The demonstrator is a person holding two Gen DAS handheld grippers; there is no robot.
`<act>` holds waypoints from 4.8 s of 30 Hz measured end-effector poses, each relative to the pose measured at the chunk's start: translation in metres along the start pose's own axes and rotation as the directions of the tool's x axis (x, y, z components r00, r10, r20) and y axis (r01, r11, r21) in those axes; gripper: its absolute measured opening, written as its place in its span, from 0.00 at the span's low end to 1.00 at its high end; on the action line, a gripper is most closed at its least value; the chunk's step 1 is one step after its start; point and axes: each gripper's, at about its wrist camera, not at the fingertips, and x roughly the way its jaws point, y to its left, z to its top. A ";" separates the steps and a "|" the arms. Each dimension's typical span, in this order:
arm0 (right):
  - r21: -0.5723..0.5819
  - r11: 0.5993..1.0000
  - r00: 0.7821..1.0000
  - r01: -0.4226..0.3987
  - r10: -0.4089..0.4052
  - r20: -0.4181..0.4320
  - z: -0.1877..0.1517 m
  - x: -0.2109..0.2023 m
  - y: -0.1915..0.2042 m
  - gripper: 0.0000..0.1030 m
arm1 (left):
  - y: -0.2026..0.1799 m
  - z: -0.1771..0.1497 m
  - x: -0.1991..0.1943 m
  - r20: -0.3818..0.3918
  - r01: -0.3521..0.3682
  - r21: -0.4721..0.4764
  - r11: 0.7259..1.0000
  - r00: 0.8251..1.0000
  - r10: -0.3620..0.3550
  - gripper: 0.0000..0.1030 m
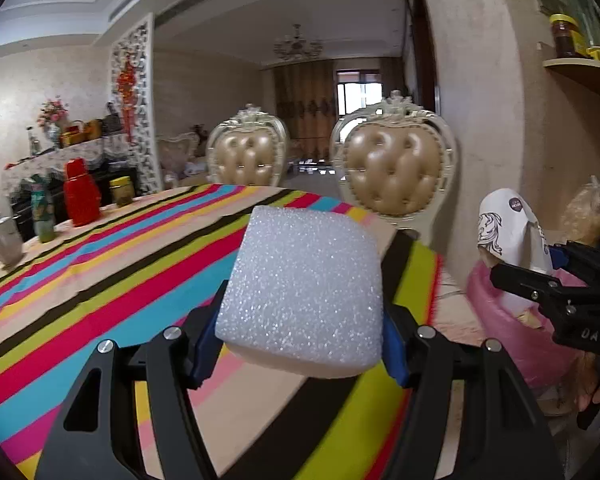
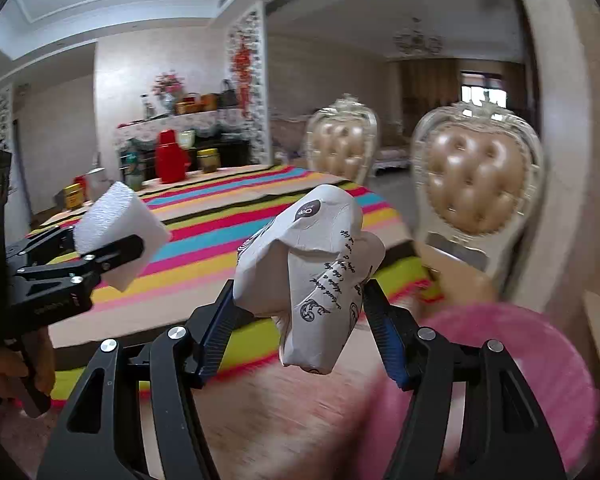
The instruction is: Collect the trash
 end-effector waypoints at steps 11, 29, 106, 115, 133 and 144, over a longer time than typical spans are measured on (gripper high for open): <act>0.092 0.969 0.973 0.231 -0.230 -0.021 -0.026 -0.048 -0.083 0.59 | -0.085 0.012 0.032 -0.021 0.228 0.059 0.972 0.974 -0.227 0.62; 0.149 0.944 0.954 0.294 -0.281 -0.103 -0.048 -0.051 -0.155 0.61 | -0.196 0.015 0.081 -0.108 0.462 0.130 0.878 0.886 -0.450 0.62; 0.202 0.864 0.886 0.460 -0.433 -0.165 -0.045 -0.131 -0.056 0.83 | -0.114 0.000 -0.014 -0.094 0.567 0.147 0.811 0.824 -0.559 0.96; 0.203 0.865 0.886 0.460 -0.432 -0.165 -0.045 -0.131 -0.056 0.83 | -0.115 -0.001 -0.011 -0.104 0.571 0.138 0.809 0.821 -0.561 0.96; 0.205 0.865 0.887 0.459 -0.431 -0.166 -0.045 -0.131 -0.057 0.83 | -0.118 -0.002 -0.007 -0.113 0.571 0.142 0.808 0.821 -0.560 0.96; 0.204 0.864 0.886 0.460 -0.433 -0.166 -0.046 -0.131 -0.056 0.83 | -0.121 -0.002 -0.007 -0.114 0.574 0.145 0.806 0.818 -0.563 0.96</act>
